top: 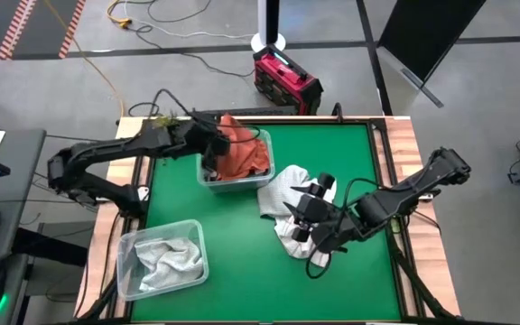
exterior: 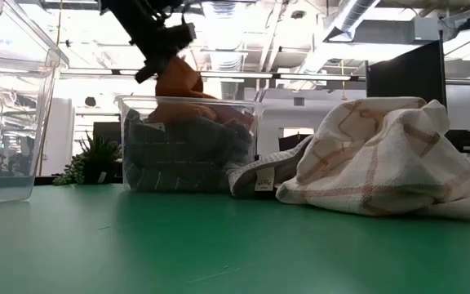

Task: Sort towels by color in basket
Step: Put the orange towel into the top transparent bin

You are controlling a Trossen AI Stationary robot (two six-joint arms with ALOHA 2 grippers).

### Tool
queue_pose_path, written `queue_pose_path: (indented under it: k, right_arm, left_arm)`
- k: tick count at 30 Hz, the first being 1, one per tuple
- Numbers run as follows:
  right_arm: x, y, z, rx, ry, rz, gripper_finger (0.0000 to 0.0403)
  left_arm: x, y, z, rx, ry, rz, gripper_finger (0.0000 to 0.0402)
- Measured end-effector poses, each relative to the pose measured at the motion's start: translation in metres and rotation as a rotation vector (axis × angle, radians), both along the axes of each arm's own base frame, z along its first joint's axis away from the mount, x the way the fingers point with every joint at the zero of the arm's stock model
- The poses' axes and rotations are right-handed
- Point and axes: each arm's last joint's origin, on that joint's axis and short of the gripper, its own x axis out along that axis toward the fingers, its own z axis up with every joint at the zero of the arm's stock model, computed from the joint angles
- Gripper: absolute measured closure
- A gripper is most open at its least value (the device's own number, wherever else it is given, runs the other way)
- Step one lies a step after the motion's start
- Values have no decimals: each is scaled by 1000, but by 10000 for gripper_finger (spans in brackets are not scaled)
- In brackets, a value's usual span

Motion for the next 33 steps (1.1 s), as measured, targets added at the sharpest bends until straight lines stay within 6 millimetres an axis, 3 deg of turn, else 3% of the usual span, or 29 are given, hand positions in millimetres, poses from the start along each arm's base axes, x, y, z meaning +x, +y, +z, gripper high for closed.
queue_pose_path:
  k: [4, 6, 13, 15, 18, 21, 28, 33]
  right_arm:
    - [-2, -3, -14, -2, 26, -25, 164]
    - [-6, -7, -22, -3, 60, -51, 164]
    - [-16, -23, -45, 15, 103, -137, 164]
    - [-18, -26, -48, 28, 85, -147, 164]
    - [-21, -25, -53, 44, 64, -145, 164]
    - [-26, -21, -61, 53, 52, -125, 164]
    - [-33, -14, -62, 56, 50, -94, 164]
    - [-38, -12, -57, 62, 38, -82, 164]
  left_arm:
    - [16, 4, -17, -242, -62, 71, 401]
    - [22, 3, -24, -321, -14, 63, 401]
    - [49, -10, -50, -353, 238, -30, 397]
    - [56, -8, -55, -386, 248, -47, 394]
    - [62, 0, -62, -570, 288, -115, 394]
    - [65, 8, -60, -687, 302, -226, 399]
    - [67, 21, -42, -619, 276, -349, 395]
    - [62, 19, -48, -543, 368, -480, 394]
